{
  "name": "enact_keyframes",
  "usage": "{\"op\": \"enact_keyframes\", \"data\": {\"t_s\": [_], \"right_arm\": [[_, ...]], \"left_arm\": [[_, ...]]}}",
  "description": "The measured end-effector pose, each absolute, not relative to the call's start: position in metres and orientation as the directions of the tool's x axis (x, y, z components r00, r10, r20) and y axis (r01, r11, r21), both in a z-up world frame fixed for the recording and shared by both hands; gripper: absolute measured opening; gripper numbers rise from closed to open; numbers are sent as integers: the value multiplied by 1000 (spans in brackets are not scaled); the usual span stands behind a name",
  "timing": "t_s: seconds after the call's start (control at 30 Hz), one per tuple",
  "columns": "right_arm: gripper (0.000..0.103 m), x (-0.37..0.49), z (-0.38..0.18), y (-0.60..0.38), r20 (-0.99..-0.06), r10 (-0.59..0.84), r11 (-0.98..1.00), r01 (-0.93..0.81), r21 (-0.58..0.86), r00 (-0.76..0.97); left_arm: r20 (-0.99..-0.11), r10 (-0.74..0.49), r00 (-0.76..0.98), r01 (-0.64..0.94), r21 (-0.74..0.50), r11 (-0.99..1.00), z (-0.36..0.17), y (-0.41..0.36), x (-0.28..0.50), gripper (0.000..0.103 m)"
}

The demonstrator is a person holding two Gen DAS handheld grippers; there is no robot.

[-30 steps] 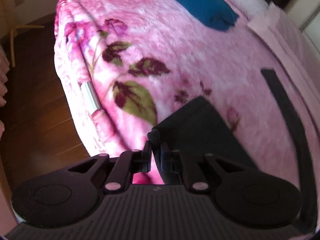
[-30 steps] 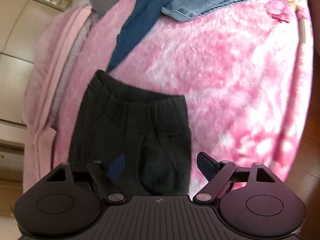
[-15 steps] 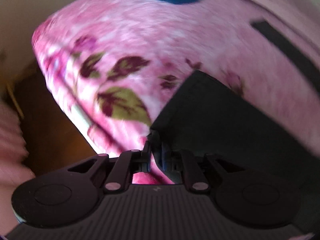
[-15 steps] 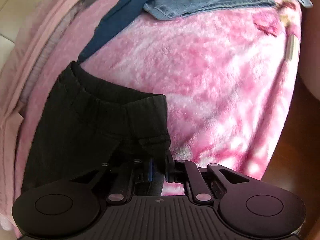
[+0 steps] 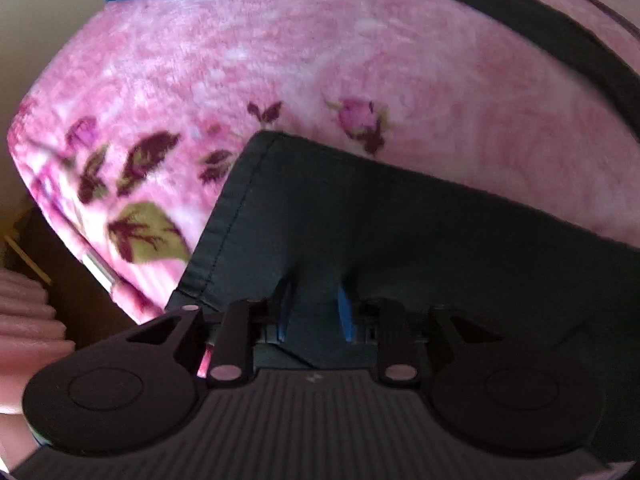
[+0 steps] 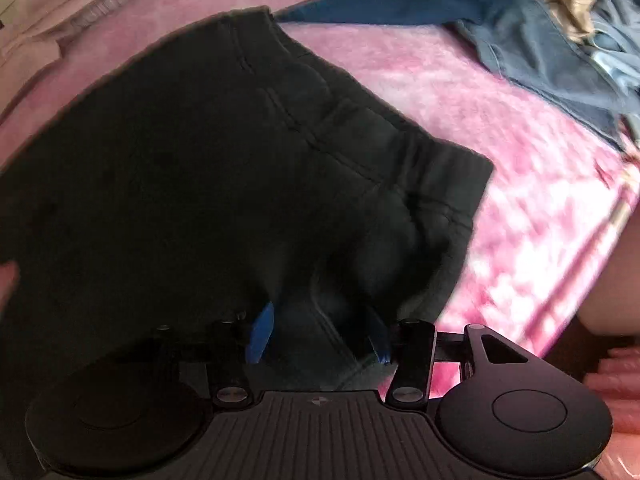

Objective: Fold clothes

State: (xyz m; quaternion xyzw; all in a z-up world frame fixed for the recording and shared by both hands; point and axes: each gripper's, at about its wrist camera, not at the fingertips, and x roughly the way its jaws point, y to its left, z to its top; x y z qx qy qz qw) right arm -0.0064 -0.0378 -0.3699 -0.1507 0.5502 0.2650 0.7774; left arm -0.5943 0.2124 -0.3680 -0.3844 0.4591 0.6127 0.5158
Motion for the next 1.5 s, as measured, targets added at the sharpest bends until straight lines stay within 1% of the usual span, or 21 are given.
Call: {"op": "enact_keyframes", "data": {"t_s": [0.07, 0.13, 0.3, 0.37, 0.47, 0.57, 0.77, 0.87, 1.0, 1.2, 1.37, 1.5], "right_arm": [[51, -10, -352, -35, -947, 217, 813, -581, 41, 236], [51, -14, -329, -23, -951, 216, 778, -628, 32, 220], [51, -21, -262, 26, -904, 385, 636, -763, 114, 186], [51, -23, -240, 45, -887, 439, 568, -809, 153, 141], [51, -25, -219, 59, -881, 466, 472, -865, 170, 81], [51, -25, -201, 52, -877, 479, 377, -909, 178, 27], [51, -21, -181, -13, -886, 458, 171, -971, 165, -70], [51, -1, -173, -51, -894, 444, 116, -985, 127, -63], [51, 21, -159, -96, -902, 425, 103, -986, 133, -77], [51, 24, -139, -133, -885, 451, 13, -991, 134, -114], [51, 17, -139, -151, -889, 435, -34, -989, 146, -146], [51, 7, -137, -158, -891, 425, -68, -987, 145, -160]], "left_arm": [[-953, 246, -178, -984, 169, -59, -352, 218, -593, 23], [-942, 287, -173, -985, 158, -73, -321, 229, -586, 23], [-904, 405, -137, -991, 126, -54, -241, 249, -550, 24], [-887, 442, -135, -991, 127, -48, -216, 246, -531, 25], [-865, 481, -139, -990, 134, -45, -187, 223, -505, 31], [-860, 482, -169, -985, 157, -66, -173, 180, -479, 31], [-869, 452, -200, -979, 158, -128, -164, 67, -407, 31], [-872, 454, -181, -983, 149, -105, -154, 18, -363, 31], [-864, 477, -162, -987, 141, -81, -128, -34, -323, 32], [-834, 526, -167, -986, 157, -64, -96, -81, -291, 37], [-820, 546, -173, -984, 170, -57, -83, -109, -280, 37], [-815, 553, -172, -984, 172, -52, -78, -115, -282, 37]]}}
